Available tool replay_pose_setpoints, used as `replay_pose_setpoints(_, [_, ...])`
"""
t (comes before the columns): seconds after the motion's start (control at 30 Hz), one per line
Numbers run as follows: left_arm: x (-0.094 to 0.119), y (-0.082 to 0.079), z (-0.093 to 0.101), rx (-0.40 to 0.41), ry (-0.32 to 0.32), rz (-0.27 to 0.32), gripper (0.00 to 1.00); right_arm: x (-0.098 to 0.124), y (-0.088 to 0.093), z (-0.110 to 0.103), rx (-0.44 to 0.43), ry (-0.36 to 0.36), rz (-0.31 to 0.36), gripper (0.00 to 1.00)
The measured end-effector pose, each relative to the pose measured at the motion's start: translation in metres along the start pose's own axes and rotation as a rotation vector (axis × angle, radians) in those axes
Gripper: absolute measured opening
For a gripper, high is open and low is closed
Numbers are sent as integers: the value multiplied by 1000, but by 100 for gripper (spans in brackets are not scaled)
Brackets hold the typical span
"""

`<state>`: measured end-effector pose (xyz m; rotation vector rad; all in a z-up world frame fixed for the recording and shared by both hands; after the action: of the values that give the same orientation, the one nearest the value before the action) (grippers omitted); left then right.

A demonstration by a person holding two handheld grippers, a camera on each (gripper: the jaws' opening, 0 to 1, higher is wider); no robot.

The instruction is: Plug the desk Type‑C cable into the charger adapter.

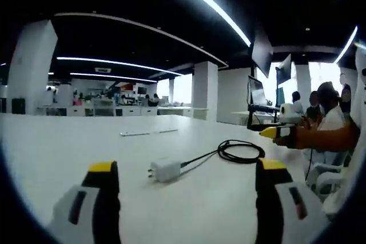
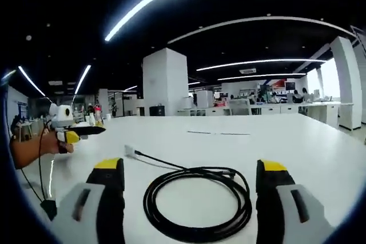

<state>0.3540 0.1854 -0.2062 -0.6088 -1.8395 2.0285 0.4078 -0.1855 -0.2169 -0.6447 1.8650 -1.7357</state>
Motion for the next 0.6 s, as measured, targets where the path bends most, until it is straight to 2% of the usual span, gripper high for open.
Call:
replay_pose_setpoints(0.13, [13,-3,3,-1,-41,38,100,14,0,-15,4,-1,16,100])
replay_pose_setpoints(0.2, [21,-5,7,16,-63,80,100,21,1,-20,3,7,32,100])
replay_pose_setpoints(0.37, [36,-6,10,22,-102,123,100,31,1,-27,-10,20,58,100])
replay_pose_setpoints(0.5, [48,-7,15,-4,-125,137,100,39,4,-28,-49,39,80,100])
replay_pose_setpoints(0.6, [53,-5,18,-20,-141,106,100,44,6,-30,-60,52,76,100])
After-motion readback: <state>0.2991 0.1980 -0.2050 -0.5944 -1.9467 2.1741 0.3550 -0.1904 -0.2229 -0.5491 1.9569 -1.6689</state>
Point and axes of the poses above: the point that each gripper's makers call its tool centre point, and the gripper's own axes: x roughly backward along the fingers, z roughly to its right, y roughly out of its underside, the point moved 8 cm from there along x, roughly backward along the fingers, and after that the axes turned 4 degrees about z, right-handed, at the moved point
